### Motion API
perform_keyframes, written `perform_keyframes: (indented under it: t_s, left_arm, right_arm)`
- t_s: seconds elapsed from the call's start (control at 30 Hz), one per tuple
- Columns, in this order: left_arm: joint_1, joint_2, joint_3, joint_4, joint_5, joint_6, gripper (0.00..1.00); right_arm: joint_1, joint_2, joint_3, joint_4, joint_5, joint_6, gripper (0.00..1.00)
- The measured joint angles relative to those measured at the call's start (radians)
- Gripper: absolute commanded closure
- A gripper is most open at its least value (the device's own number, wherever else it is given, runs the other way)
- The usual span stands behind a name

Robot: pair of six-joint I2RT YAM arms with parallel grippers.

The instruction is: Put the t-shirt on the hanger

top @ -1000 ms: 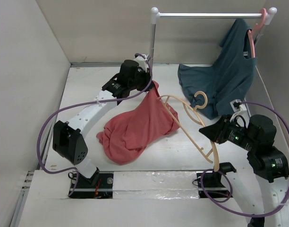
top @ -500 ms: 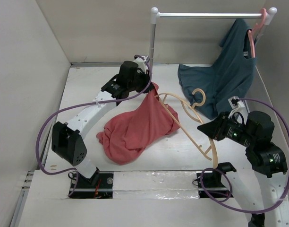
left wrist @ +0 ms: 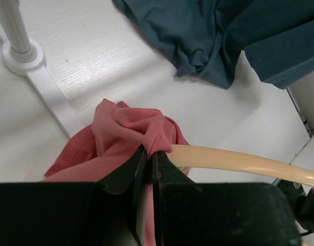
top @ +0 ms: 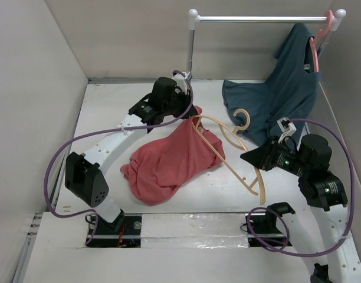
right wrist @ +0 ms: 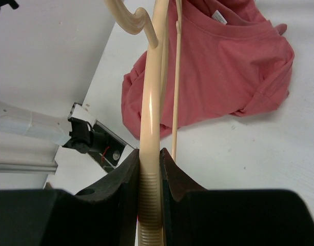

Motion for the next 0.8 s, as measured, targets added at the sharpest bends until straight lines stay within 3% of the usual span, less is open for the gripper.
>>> perform_keyframes:
  t_s: [0.43,0.63,0.8]
  left_arm:
    - [-0.010,-0.037,0.061,-0.065,0.032,-0.013,1.00]
    - [-0.010,-0.065,0.130,-0.097,0.058,-0.038,1.00]
    - [-0.010,-0.072,0.222,-0.113,0.066,-0.061,1.00]
  right_arm:
    - [0.026,0.068,-0.046,0.194,0.000,0.029,1.00]
    - [0.156,0.150,-0.078,0.383,0.078,0.062,1.00]
    - [0.353,0.222,-0.077,0.549,0.301,0.074,1.00]
